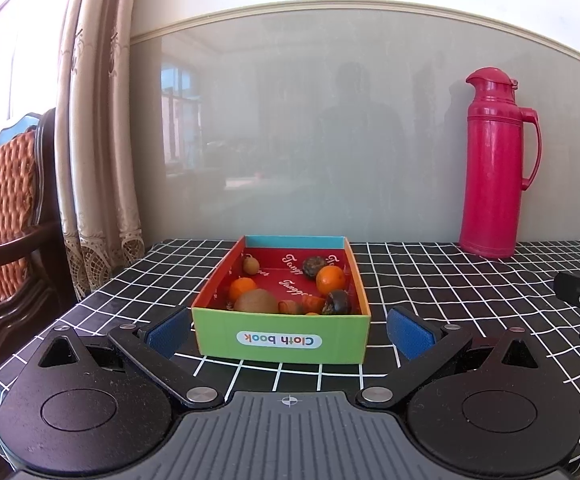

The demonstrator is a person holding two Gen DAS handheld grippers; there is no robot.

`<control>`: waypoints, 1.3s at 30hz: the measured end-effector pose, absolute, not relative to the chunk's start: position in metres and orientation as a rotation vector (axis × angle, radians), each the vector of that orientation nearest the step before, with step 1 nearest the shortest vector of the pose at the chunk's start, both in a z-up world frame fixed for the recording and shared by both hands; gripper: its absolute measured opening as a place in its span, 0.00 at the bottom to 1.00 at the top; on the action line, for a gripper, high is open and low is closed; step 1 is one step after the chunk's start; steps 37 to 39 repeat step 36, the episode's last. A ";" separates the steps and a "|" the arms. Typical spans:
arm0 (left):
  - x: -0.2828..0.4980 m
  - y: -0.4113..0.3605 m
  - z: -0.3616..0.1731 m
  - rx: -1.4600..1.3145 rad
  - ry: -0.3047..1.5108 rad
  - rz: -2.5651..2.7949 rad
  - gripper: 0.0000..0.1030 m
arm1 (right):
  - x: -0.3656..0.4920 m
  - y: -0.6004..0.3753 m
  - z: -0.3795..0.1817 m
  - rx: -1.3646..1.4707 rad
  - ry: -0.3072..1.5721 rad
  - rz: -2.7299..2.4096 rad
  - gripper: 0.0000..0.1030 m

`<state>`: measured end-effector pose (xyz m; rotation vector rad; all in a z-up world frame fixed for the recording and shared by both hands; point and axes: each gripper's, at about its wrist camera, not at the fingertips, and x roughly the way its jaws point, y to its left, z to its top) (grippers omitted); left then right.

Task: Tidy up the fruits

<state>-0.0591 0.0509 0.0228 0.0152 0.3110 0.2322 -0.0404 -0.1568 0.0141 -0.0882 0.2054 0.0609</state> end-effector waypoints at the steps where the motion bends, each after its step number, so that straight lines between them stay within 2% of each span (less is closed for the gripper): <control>1: -0.059 0.051 0.023 0.015 0.311 0.232 1.00 | -0.040 -0.157 0.014 -0.089 0.205 0.061 1.00; 39: -0.063 0.050 0.024 0.005 0.281 0.228 1.00 | -0.040 -0.157 0.014 -0.091 0.206 0.062 1.00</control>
